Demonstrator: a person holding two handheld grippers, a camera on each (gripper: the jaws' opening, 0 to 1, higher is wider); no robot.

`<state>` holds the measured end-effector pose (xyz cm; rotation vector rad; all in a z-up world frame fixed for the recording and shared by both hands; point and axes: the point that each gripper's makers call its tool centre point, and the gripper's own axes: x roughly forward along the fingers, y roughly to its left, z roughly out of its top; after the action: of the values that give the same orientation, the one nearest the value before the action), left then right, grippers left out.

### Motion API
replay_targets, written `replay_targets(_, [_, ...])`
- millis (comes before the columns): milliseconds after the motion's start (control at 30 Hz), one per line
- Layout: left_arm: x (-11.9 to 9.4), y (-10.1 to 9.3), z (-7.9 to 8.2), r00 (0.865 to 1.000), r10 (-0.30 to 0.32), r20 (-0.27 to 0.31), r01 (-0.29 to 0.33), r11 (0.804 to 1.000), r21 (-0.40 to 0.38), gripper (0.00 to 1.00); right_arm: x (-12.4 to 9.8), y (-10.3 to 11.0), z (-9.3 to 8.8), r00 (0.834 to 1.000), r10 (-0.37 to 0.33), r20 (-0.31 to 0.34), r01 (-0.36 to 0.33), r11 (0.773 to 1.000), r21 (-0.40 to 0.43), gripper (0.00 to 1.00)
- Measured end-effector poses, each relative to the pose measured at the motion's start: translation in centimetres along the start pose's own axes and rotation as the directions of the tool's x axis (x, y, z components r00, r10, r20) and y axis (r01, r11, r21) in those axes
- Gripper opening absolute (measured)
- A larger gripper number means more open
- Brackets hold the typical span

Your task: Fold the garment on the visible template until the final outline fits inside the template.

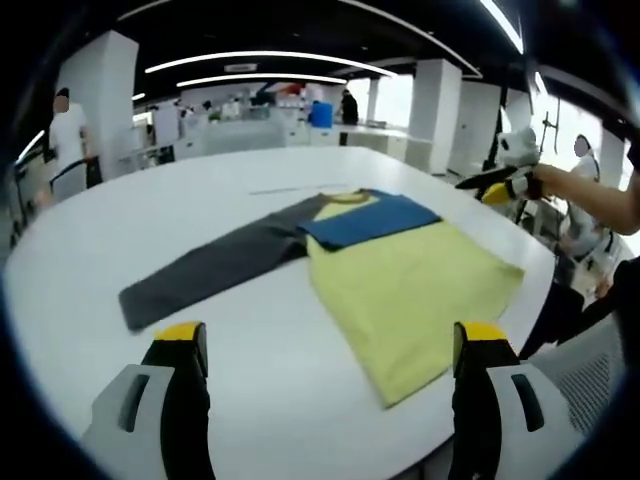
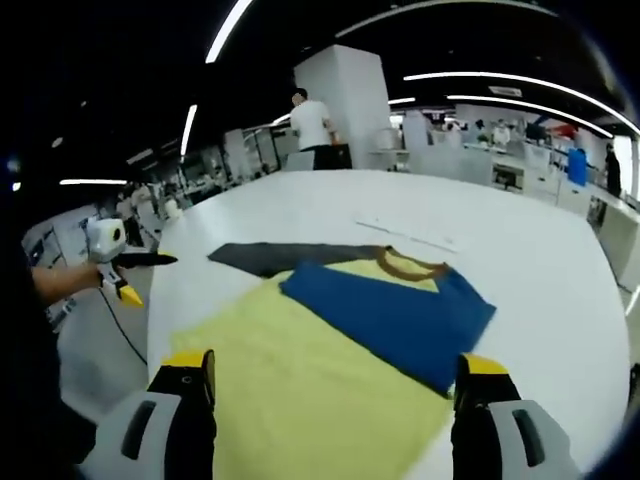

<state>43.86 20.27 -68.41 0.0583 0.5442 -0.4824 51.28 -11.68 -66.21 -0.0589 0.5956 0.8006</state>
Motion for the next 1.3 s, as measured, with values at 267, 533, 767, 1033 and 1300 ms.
replay_targets(267, [-0.5, 2.9, 0.0, 0.998, 0.062, 0.01, -0.061, 0.998, -0.02, 0.99, -0.9, 1.9, -0.6, 1.0, 0.025, -0.002, -0.025, 0.999, -0.024, 0.99])
replay_targets(533, [-0.6, 6.5, 0.7, 0.99, 0.135, 0.029, -0.134, 0.989, -0.058, 0.99, -1.4, 3.6, -1.2, 0.999, 0.035, -0.004, -0.035, 0.998, -0.049, 0.99])
replay_targets(767, [-0.9, 10.2, 1.6, 0.973, 0.227, 0.05, -0.221, 0.97, -0.105, 0.97, -1.8, 3.7, -1.9, 0.999, 0.031, -0.029, -0.032, 0.997, -0.067, 0.98])
replay_targets(1033, [-0.9, 14.4, 2.3, 0.93, 0.361, 0.07, -0.342, 0.918, -0.198, 0.92, -1.9, 3.7, -2.1, 0.999, 0.02, -0.028, -0.022, 0.998, -0.065, 0.96])
replay_targets(1300, [-0.4, 17.4, 1.5, 0.899, 0.437, 0.042, -0.417, 0.88, -0.226, 0.81, -2.4, 3.5, -1.9, 1.0, 0.002, -0.019, -0.003, 0.998, -0.063, 0.95])
